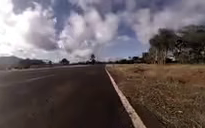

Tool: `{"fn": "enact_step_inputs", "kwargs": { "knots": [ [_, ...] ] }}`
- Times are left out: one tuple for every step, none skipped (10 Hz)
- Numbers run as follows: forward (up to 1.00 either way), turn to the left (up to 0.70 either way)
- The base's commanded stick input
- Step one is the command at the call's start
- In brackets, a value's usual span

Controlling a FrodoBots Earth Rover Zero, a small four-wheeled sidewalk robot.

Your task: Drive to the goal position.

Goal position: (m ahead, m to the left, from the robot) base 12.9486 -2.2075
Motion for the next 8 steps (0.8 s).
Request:
{"fn": "enact_step_inputs", "kwargs": {
  "knots": [
    [0.5, 0.0],
    [0.5, 0.0],
    [0.5, 0.0],
    [0.5, 0.0],
    [0.5, 0.0],
    [0.5, 0.0],
    [0.5, 0.0],
    [0.5, 0.0]
  ]
}}
